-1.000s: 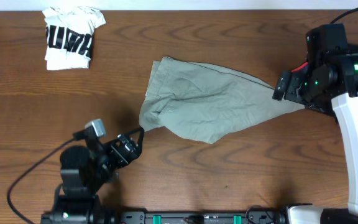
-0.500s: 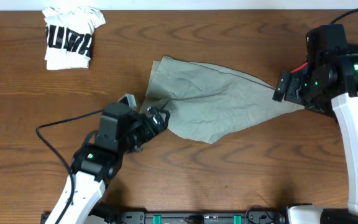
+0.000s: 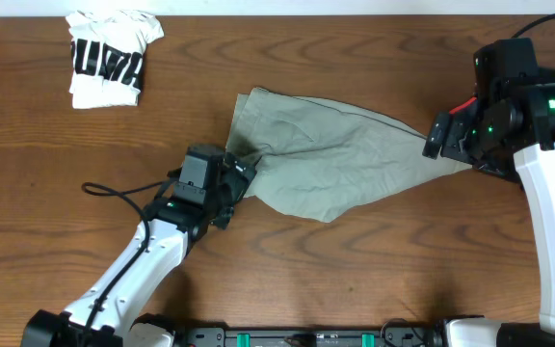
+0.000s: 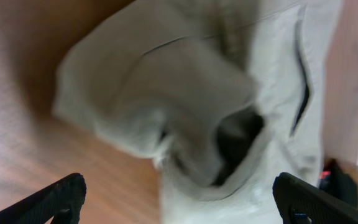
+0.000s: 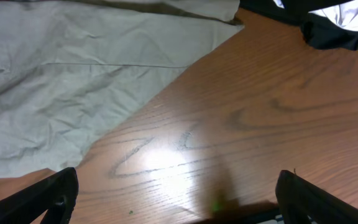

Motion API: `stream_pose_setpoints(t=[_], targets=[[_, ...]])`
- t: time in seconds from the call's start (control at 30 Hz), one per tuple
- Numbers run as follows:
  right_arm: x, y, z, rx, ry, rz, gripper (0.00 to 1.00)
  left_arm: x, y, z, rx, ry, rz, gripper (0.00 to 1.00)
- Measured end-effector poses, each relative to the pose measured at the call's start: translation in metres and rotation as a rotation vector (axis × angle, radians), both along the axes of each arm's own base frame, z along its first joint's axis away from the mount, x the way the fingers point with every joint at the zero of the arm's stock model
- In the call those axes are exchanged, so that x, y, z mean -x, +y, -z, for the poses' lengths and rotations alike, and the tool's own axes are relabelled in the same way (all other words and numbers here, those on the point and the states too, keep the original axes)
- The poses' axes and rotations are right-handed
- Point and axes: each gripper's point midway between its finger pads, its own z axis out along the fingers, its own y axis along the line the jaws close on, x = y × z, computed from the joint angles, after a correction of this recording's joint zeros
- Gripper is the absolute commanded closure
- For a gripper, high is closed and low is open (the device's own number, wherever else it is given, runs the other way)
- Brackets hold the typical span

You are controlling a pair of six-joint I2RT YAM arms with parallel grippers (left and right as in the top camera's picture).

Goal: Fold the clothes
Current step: 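Reach the left gripper to the trousers' left end and grasp it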

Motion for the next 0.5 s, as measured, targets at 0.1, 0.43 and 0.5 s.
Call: stream_pose_setpoints(t=[0.1, 0.43, 0.5], targets=[[0.000, 0.000, 0.000, 0.000, 0.000, 0.000, 0.01, -0.012, -0.004, -0.007, 0.024, -0.053, -0.007, 0.02], [0.001, 0.000, 0.024, 0.003, 0.040, 0.000, 0.01, -0.016, -0.006, 0.019, 0.044, 0.023, -0.066, 0.02], [0.004, 0.000, 0.033, 0.005, 0.062, 0.000, 0.01, -0.016, -0.005, 0.022, 0.043, 0.032, -0.069, 0.05]])
